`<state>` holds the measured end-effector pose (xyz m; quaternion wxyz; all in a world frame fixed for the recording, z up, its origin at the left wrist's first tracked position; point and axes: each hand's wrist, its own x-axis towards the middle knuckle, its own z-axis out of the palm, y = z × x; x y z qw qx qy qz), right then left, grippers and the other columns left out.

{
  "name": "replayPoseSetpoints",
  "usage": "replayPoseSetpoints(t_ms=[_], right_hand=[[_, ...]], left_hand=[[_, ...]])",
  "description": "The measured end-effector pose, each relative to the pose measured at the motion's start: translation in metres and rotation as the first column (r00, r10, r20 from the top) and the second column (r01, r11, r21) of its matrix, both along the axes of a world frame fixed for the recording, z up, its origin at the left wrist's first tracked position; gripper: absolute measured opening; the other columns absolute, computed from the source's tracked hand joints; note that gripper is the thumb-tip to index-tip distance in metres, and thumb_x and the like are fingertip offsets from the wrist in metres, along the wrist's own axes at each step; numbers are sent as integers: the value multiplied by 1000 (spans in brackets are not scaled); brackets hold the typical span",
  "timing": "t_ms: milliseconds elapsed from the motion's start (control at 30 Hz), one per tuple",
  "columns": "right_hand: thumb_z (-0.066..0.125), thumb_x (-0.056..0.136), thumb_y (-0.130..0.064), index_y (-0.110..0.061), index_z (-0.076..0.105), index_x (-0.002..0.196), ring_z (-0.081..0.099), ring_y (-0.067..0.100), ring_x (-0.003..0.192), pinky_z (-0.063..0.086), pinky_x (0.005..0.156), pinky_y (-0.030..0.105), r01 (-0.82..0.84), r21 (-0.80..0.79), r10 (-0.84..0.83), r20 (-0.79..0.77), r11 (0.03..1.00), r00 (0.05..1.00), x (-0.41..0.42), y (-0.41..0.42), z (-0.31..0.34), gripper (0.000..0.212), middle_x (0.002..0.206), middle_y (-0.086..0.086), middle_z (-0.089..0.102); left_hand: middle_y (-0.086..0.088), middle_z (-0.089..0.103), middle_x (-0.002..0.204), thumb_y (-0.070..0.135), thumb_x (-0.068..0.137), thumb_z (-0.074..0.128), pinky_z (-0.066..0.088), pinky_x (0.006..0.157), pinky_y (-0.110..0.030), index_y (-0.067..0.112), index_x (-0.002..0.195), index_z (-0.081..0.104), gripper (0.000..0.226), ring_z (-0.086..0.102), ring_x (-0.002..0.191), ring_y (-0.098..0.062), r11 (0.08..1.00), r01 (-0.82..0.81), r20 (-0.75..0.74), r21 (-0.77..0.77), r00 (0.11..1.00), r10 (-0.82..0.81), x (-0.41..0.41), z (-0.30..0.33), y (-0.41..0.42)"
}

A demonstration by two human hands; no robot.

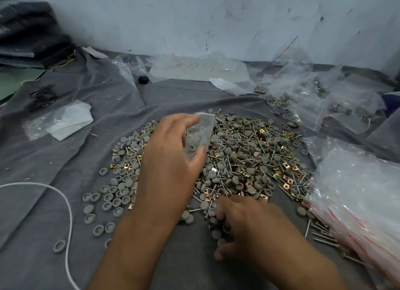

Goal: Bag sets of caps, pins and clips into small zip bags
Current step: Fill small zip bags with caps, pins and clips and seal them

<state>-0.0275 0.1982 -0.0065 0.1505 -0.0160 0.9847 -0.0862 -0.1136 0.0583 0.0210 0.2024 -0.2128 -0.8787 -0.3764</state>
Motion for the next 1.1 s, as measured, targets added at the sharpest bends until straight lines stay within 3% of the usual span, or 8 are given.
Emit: replayPoseSetpoints(t_ms=[200, 433, 600, 700, 800, 900, 1000, 1100], right_hand=[[55, 94, -33, -26, 54, 105, 60, 25, 105, 43, 74, 31, 84, -66, -90, -91, 994, 992, 0, -4, -11, 13, 114, -6, 52], [67, 90, -42, -29, 53, 108, 58, 20, 106, 48, 82, 31, 83, -147, -89, -33, 986, 996, -3, -2, -21, 26, 109, -8, 44], [64, 94, -35, -28, 57, 107, 58, 18, 105, 49, 81, 28, 40, -172, -49, -47, 984, 998, -8, 0, -21, 17, 108, -10, 46], [72, 90, -28, -30, 65, 93, 55, -3, 88, 47, 78, 17, 33, -336, -67, -90, 941, 994, -5, 11, -14, 8, 96, -18, 54], [77, 87, -33, -35, 67, 88, 63, -7, 83, 47, 69, 11, 97, -581, -212, -133, 808, 968, -1, 25, 1, 10, 90, -20, 68], [67, 80, -45, -38, 67, 93, 68, -4, 83, 51, 68, 11, 22, -779, -380, -281, 627, 881, -4, 31, 16, 15, 89, -21, 72], [69, 88, -32, -26, 69, 104, 66, -2, 89, 48, 75, 6, -115, -610, -399, -638, 784, 659, -10, 28, 16, 17, 92, -17, 69], [74, 90, -19, -16, 71, 108, 62, 0, 91, 43, 81, 5, -102, -421, -301, -778, 901, 551, -18, 21, 10, 18, 101, -8, 67]], left_hand=[[16, 57, 122, 24, 82, 76, 38, 86, -1, 26, 132, 60, 53, 52, 87, 1, 1000, 16, 1, -21, 1000, -16, -1, -2, 1], [19, 54, 123, 28, 83, 75, 38, 83, -2, 30, 133, 58, 53, 52, 93, 1, 999, 15, 15, -52, 1000, -14, -1, -4, 2], [19, 55, 123, 25, 82, 77, 31, 88, 4, 30, 131, 60, 53, 51, 89, -1, 997, 44, 36, -67, 998, -42, -2, -6, 2], [21, 55, 120, 25, 81, 78, 33, 84, 3, 32, 129, 60, 52, 51, 85, 2, 992, 88, 51, -93, 995, -83, -3, -6, 1], [24, 53, 119, 26, 79, 78, 35, 81, 3, 35, 129, 60, 54, 48, 86, 12, 984, 133, 62, -121, 990, -126, -3, -7, 0], [27, 51, 119, 30, 78, 77, 37, 76, 0, 37, 129, 58, 55, 46, 88, 16, 973, 167, 72, -159, 985, -157, -4, -8, -1], [26, 53, 118, 28, 78, 80, 36, 75, -4, 34, 128, 60, 54, 45, 89, 17, 963, 198, 69, -182, 980, -188, -4, -10, 1], [24, 53, 117, 29, 77, 79, 37, 76, -7, 33, 126, 60, 52, 46, 89, 14, 959, 223, 72, -173, 974, -213, -3, -12, 4]])
